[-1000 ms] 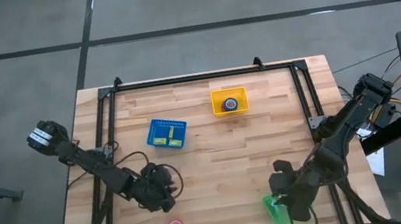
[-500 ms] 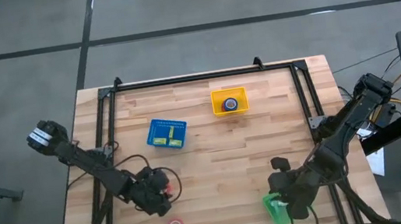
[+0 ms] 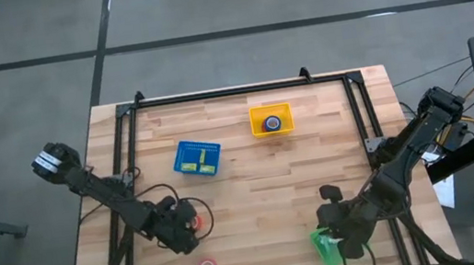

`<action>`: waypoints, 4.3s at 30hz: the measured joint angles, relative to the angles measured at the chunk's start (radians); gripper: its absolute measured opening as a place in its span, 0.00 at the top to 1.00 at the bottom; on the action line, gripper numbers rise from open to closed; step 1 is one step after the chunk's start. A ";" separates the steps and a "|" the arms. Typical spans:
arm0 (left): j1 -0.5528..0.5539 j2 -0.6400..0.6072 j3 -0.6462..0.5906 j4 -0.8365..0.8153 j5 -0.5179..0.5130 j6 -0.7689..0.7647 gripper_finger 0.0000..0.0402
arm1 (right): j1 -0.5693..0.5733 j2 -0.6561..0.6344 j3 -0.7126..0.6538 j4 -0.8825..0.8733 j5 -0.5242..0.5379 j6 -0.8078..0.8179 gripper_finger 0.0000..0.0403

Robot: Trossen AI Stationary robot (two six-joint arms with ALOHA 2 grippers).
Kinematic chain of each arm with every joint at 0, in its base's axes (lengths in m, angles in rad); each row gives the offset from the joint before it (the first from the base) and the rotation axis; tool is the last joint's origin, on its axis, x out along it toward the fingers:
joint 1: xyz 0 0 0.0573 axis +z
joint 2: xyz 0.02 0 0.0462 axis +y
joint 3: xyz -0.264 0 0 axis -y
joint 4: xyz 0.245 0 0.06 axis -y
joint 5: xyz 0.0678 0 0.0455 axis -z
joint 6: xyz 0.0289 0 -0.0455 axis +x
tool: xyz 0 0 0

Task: Pick and place Stapler, Stapler remover, tape
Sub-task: Put the orange tape into the yellow bin

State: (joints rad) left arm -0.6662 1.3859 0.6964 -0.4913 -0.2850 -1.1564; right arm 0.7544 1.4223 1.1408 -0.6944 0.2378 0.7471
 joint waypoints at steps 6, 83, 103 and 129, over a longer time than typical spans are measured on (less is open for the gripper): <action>0.000 0.042 -0.002 0.023 0.004 0.028 0.53 | 0.000 0.000 -0.001 0.001 0.002 0.000 0.82; 0.024 0.063 0.182 0.754 -0.297 0.895 0.87 | -0.159 0.148 -0.070 0.408 0.577 -0.411 0.72; 0.024 0.063 0.182 0.825 -0.246 0.977 0.89 | -0.220 0.202 -0.071 0.789 0.574 -0.794 0.54; 0.029 0.056 0.182 1.022 -0.095 1.129 0.88 | -0.223 0.294 -0.070 1.193 0.363 -1.060 0.55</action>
State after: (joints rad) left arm -0.6371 1.4416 0.8780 0.5306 -0.3804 -0.0270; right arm 0.5313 1.7161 1.0710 0.4983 0.6003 -0.3129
